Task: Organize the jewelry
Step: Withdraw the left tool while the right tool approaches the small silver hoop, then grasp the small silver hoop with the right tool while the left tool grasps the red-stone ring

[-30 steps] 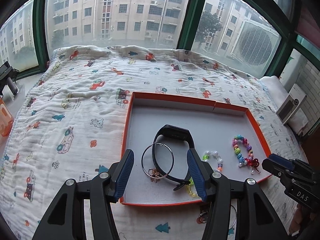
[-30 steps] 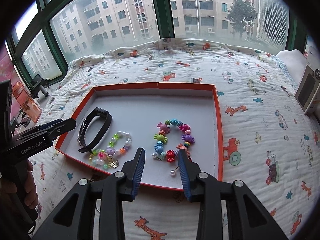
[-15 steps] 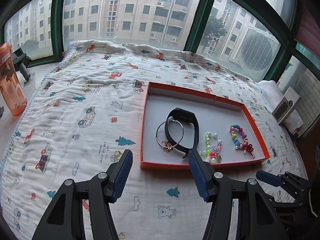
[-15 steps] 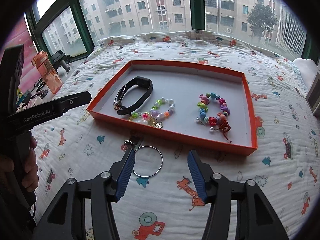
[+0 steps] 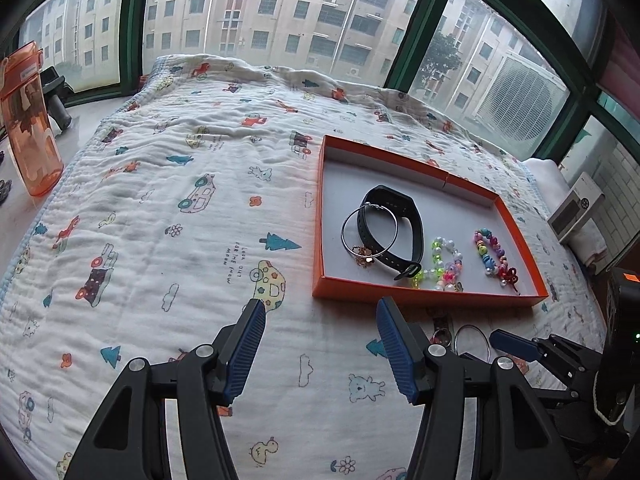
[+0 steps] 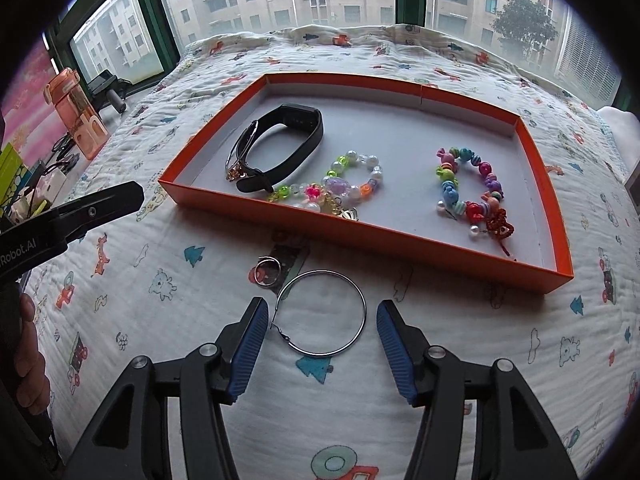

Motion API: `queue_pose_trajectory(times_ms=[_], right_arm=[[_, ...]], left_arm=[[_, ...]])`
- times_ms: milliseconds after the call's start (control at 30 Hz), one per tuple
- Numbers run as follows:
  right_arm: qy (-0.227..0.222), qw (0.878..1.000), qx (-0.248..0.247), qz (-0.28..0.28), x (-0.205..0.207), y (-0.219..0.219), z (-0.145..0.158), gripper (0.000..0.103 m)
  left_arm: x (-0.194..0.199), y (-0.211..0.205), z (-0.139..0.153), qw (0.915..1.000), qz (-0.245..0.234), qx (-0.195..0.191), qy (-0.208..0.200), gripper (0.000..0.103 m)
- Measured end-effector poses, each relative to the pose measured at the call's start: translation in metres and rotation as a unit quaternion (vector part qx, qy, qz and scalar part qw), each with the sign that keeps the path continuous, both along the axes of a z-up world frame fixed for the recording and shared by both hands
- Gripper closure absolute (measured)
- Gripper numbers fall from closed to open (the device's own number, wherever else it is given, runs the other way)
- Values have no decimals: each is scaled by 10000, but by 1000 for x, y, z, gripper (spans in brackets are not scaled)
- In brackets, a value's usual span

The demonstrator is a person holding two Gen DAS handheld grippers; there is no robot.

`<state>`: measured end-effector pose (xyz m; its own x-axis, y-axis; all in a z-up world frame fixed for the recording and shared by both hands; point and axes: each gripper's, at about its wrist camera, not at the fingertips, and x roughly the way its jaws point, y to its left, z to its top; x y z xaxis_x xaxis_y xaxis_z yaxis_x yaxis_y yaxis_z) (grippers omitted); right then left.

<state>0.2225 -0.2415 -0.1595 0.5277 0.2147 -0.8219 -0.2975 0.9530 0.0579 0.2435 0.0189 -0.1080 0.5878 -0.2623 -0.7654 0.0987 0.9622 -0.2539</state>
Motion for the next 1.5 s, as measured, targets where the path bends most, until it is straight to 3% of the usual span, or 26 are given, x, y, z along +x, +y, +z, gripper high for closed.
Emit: queue_pose_trajectory(times_ms=[200, 600, 1000, 1233, 1500], right_arm=[[-134, 9993, -349, 20, -3, 9, -3, 38], [-99, 9996, -261, -8, -3, 4, -1, 47], [-71, 9996, -100, -274, -9, -33, 5, 47], [-42, 9992, 49, -402, -9, -51, 4, 46], [-62, 9990, 190, -407, -7, -58, 5, 46]], left_arm=[[0, -1, -3, 10000, -43, -13, 33, 41], [-3, -13, -7, 9998, -188, 4, 109, 41], [-13, -81, -21, 9923, -1219, 35, 228, 41], [-8, -113, -31, 9880, -1517, 233, 196, 42], [-2, -127, -34, 9860, -1606, 441, 123, 59]])
